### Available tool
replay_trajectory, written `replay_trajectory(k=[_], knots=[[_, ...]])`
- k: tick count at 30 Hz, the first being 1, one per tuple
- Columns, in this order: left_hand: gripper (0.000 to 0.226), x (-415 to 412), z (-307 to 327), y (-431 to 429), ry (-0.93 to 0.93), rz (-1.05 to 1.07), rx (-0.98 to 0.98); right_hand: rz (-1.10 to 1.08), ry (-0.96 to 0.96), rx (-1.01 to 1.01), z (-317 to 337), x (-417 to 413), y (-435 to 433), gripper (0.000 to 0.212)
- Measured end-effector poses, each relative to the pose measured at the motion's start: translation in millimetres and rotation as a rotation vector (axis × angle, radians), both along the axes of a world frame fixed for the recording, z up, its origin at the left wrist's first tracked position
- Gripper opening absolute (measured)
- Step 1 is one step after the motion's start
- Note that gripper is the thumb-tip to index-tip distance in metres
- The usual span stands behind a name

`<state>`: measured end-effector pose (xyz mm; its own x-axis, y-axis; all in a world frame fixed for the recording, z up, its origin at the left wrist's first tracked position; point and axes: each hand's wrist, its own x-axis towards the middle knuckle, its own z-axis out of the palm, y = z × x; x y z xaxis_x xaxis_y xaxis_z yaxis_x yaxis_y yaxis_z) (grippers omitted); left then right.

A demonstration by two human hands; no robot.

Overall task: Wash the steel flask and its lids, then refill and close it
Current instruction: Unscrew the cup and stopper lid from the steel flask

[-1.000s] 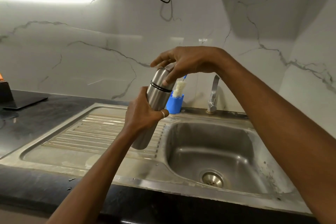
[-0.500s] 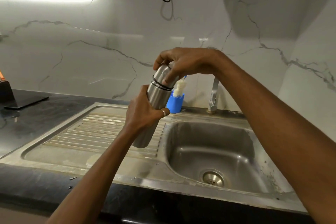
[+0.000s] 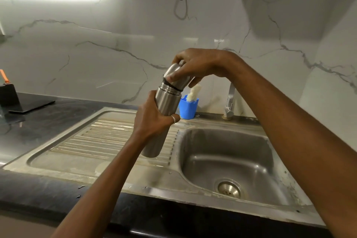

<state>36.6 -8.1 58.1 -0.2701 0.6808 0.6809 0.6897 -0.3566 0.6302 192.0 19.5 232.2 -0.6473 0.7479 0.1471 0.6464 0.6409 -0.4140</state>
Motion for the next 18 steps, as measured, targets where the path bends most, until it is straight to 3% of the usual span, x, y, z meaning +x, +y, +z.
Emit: replay_trajectory(k=[5, 18], knots=[[0.071, -25.4, -2.5, -0.8, -0.047, 0.031, 0.001, 0.078, 0.226, -0.115, -6.0, 4.3, 14.3, 0.046], [0.071, -110.4, -24.4, -26.1, -0.204, 0.194, 0.048, -0.005, 0.195, -0.257, -141.6, -63.7, 63.1, 0.046]])
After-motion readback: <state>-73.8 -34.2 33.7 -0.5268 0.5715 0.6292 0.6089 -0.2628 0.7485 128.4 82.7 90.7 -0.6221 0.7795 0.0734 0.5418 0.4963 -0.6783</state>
